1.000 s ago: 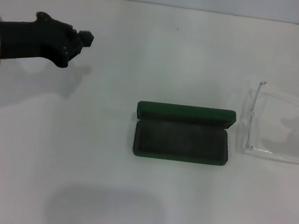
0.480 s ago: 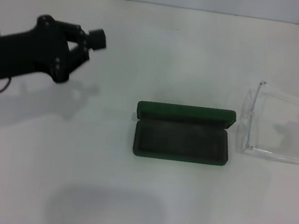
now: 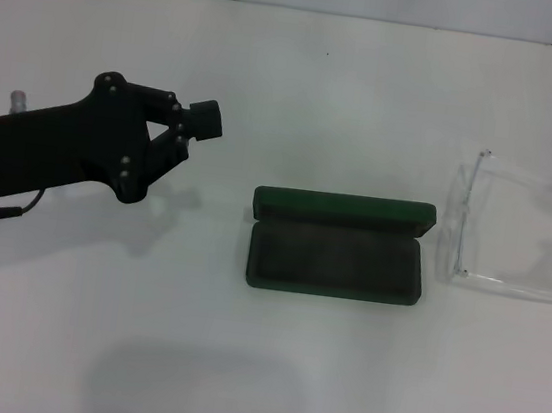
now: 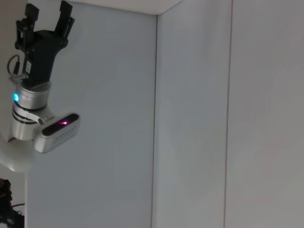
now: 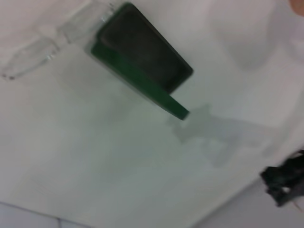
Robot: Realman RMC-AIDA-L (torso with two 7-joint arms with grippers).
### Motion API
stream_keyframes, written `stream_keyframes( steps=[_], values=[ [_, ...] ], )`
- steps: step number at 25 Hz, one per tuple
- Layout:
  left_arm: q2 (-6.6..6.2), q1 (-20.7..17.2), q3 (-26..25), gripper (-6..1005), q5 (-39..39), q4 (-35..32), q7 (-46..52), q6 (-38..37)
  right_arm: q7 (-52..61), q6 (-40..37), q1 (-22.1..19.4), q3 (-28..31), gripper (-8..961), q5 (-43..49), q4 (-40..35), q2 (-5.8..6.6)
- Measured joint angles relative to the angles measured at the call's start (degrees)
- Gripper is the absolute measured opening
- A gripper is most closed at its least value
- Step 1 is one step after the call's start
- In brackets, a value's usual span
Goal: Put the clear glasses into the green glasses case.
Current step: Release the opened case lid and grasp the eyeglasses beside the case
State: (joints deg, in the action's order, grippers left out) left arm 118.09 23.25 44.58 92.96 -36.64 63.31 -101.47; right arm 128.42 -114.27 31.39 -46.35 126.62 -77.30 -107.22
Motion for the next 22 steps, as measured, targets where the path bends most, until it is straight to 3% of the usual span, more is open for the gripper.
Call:
stream_keyframes(
  steps=[5, 10, 22],
  values=[
    [0.47, -0.18, -0.08, 22, -0.19, 0.48, -0.5, 0.42, 11.04, -3.67, 6.59, -0.75, 826, 8.04, -3.44, 0.06],
    [1.51, -0.39, -1.46, 22, -0.72, 0.8, -4.09, 0.93, 18.57, -5.49, 11.56, -1.3, 823, 9.51, -2.48, 0.54],
    [1.48, -0.08, -1.29, 22, -0.83, 3.97, -13.12, 1.68, 28.1, 4.7, 17.05, -3.29, 817, 16.62, 10.34, 0.42]
  ],
)
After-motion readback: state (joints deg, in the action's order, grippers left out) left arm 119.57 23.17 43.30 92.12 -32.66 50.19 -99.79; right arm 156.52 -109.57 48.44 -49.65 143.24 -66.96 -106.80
